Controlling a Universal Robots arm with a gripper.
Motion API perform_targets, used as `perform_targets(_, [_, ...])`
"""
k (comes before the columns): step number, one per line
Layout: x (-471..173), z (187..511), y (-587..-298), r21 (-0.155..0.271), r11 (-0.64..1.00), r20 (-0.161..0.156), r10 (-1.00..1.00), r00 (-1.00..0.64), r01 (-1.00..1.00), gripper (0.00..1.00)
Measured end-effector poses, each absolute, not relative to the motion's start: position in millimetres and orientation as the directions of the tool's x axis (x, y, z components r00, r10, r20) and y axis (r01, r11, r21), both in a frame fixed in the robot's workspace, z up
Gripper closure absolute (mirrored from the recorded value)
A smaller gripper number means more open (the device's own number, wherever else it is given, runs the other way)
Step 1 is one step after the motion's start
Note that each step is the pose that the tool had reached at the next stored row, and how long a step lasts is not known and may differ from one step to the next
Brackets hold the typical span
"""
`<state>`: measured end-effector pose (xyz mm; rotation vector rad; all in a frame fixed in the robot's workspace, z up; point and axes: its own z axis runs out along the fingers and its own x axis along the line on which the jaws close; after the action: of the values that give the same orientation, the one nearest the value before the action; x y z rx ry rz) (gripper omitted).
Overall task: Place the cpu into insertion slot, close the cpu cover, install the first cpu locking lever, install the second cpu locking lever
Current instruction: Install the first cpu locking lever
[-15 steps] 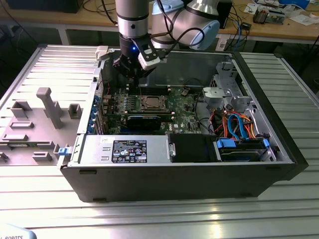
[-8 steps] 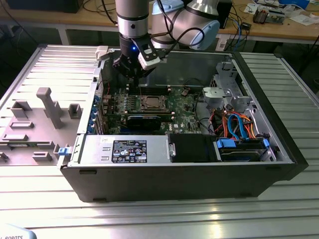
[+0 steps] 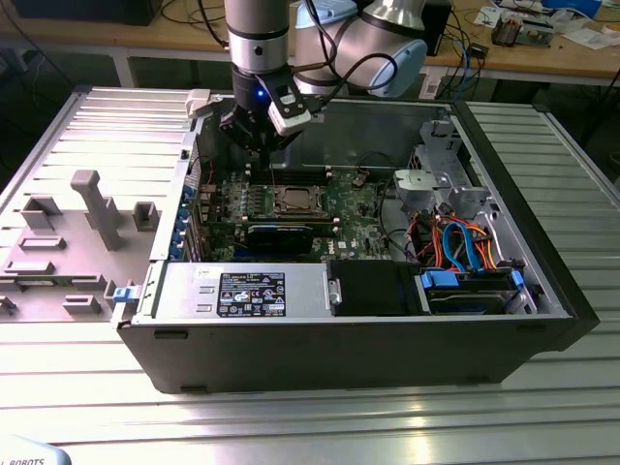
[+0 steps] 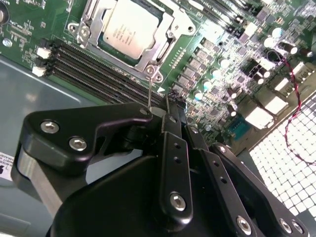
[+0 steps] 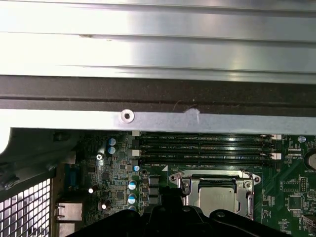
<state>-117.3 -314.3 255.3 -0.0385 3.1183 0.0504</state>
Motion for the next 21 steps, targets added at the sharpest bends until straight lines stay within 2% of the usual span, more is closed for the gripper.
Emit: perform_targets(21, [-96,255,-313,0.032,0.999,-0.023,-0.024,-0.999,-0.025,0.89])
